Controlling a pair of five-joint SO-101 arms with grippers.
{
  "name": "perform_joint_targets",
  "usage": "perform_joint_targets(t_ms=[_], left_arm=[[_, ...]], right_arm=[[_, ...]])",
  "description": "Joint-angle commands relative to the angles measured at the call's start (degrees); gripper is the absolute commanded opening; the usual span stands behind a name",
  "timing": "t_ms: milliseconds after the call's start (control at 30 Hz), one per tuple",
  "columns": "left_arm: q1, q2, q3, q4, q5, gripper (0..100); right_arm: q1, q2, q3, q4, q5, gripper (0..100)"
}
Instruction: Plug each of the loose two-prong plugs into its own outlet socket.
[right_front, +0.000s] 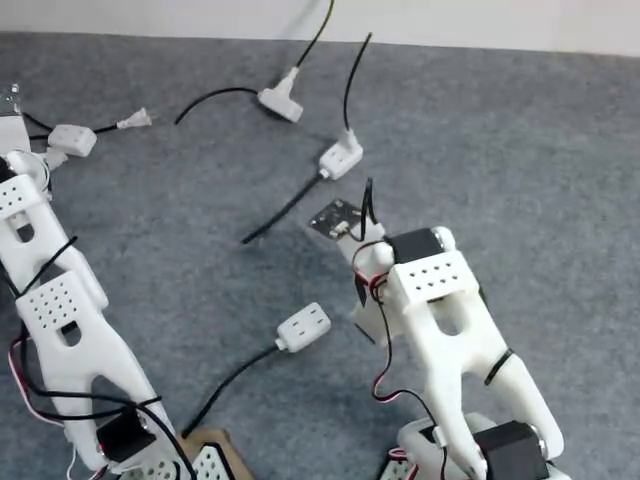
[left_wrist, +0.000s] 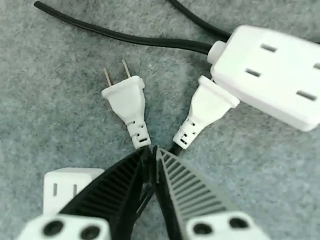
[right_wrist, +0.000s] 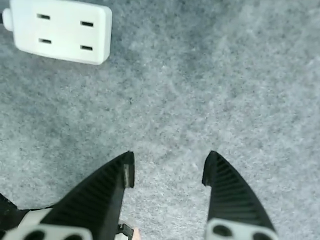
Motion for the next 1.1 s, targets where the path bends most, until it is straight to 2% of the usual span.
perform_joint_targets(t_ms=[0,133,267,333,600,800,1067], left_arm=[[0.04,-0.48,-0.75,-0.88,0.53,4],[-2.15,-0.48,-0.75,-1.14,0.88,5],[-3.91,-0.48,-0.75,-1.23,0.88,18],[-4.26,-0.48,-0.75,-1.23,0.97,20],[-4.79,0.48,-0.66,-1.14,3.69,18],[-4.26,5.93,-1.19,-1.05,1.14,9],[-4.88,9.45,-1.27,-1.23,9.05,16]], right_arm=[[-0.75,-2.33,-0.31,1.1,-0.7,23.1],[-0.75,-2.33,-0.31,1.1,-0.7,23.1],[-0.75,-2.33,-0.31,1.01,-0.7,23.1],[-0.75,-2.33,-0.31,1.01,-0.7,23.1],[-0.75,-2.42,-0.31,1.71,-0.79,23.1],[-0.75,-2.42,-0.75,2.77,-0.79,23.1],[-0.75,-2.42,-0.84,3.91,-3.43,23.1]])
